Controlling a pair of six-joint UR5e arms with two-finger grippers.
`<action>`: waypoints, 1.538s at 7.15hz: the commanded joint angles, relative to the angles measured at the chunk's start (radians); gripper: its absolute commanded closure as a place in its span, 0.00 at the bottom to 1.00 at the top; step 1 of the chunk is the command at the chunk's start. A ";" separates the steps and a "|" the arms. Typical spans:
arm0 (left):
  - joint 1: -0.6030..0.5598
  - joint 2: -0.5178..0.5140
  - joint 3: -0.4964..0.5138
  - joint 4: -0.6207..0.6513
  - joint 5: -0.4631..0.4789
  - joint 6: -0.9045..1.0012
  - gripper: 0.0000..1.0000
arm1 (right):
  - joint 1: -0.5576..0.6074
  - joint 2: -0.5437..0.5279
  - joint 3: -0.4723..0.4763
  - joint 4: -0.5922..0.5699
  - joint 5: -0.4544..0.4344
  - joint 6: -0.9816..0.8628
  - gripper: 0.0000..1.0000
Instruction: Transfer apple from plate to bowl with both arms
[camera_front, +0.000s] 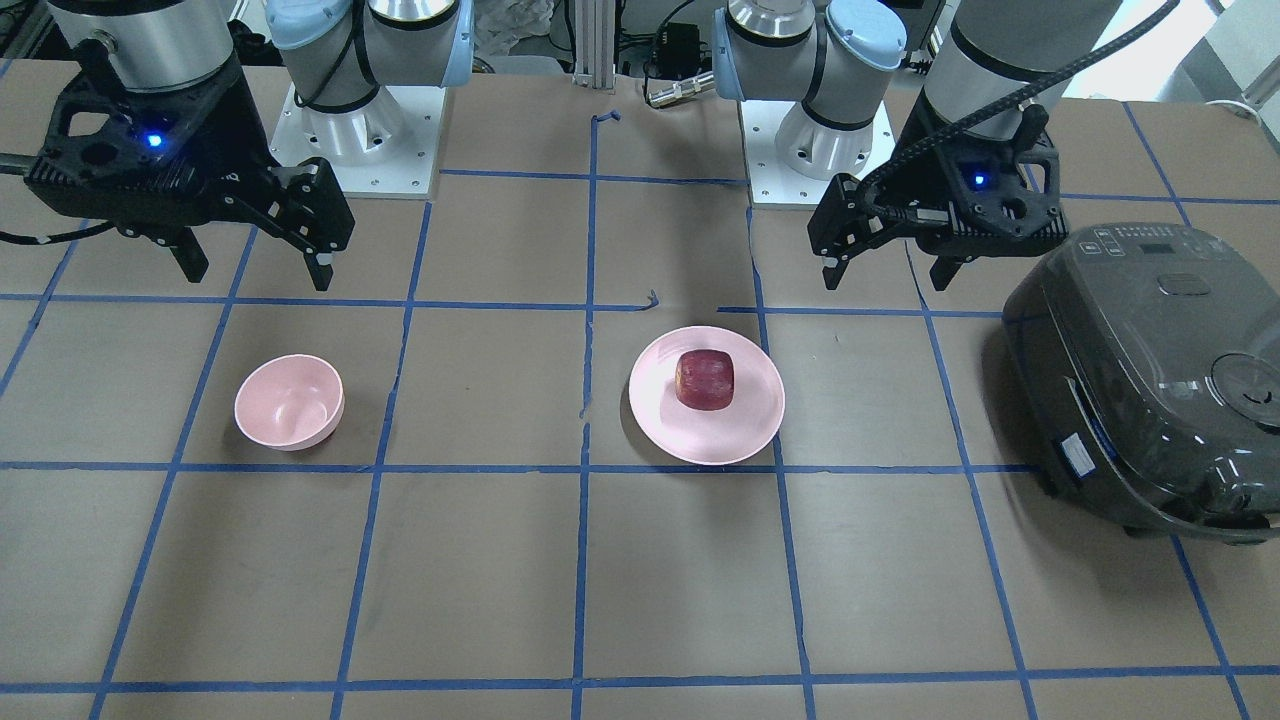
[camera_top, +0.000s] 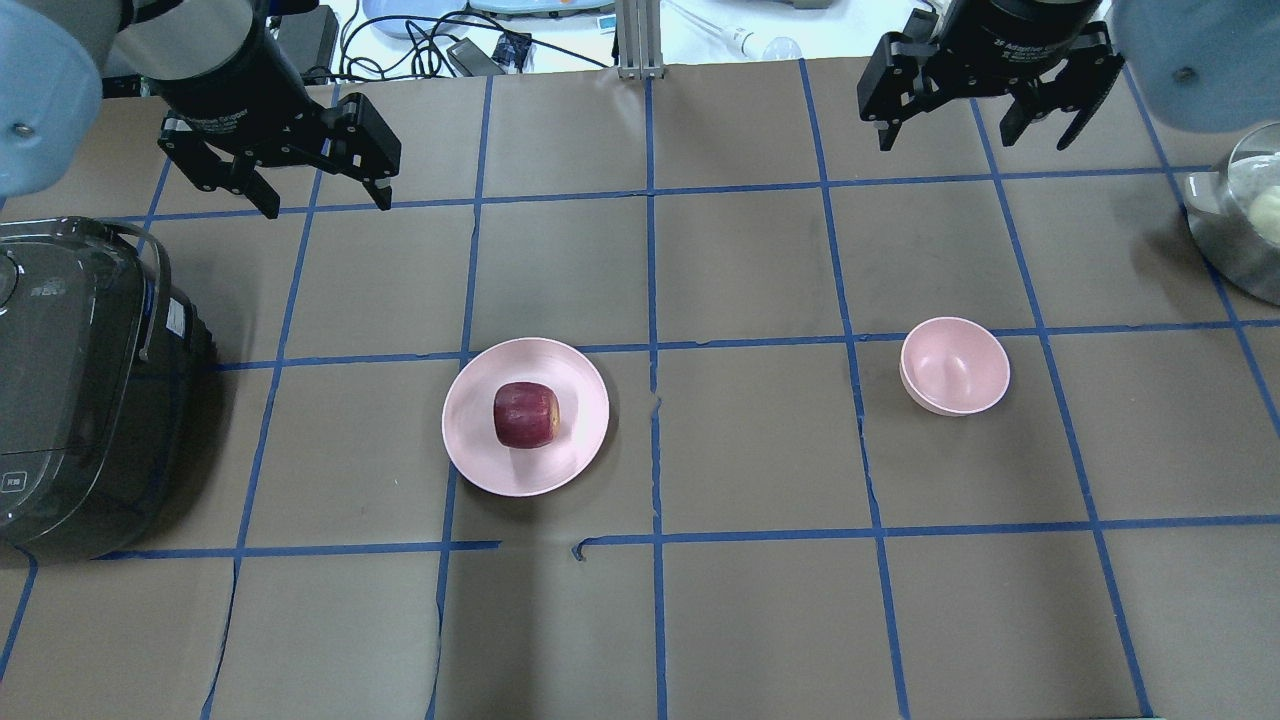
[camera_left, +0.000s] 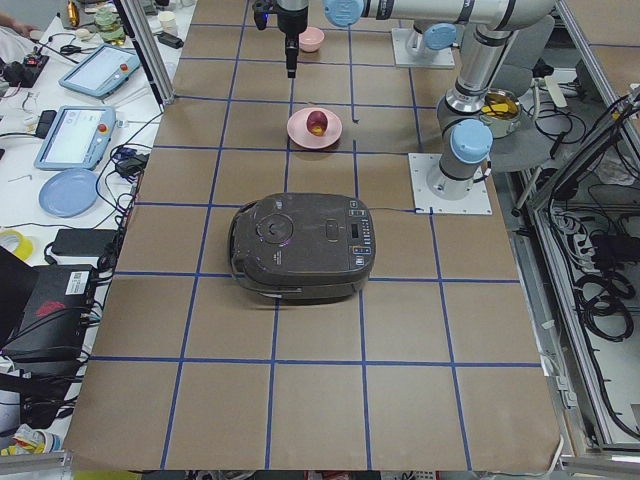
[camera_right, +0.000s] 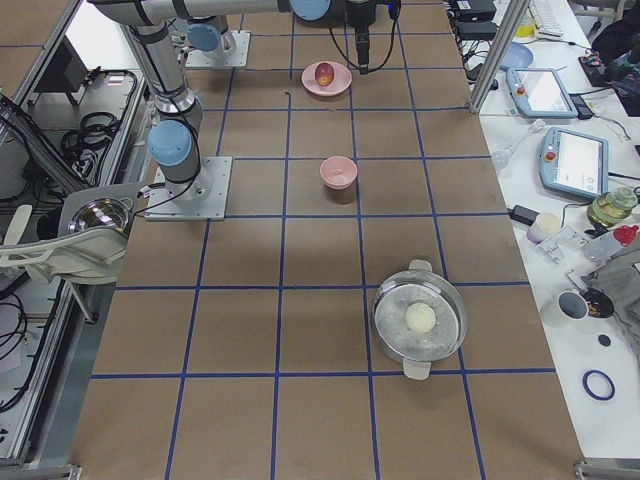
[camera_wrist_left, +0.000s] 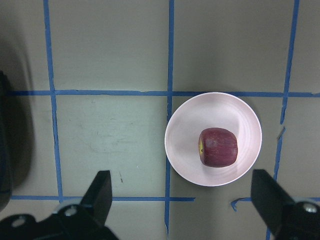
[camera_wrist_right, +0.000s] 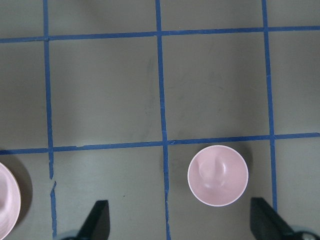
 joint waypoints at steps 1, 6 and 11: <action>-0.001 0.000 0.001 0.000 0.000 -0.001 0.00 | -0.008 0.000 0.000 0.000 0.001 -0.002 0.00; -0.015 0.004 -0.053 0.017 -0.003 -0.027 0.00 | -0.010 0.000 0.000 0.000 -0.002 -0.002 0.00; -0.038 -0.020 -0.103 0.182 -0.011 -0.045 0.00 | -0.010 0.002 0.006 0.012 -0.001 -0.011 0.00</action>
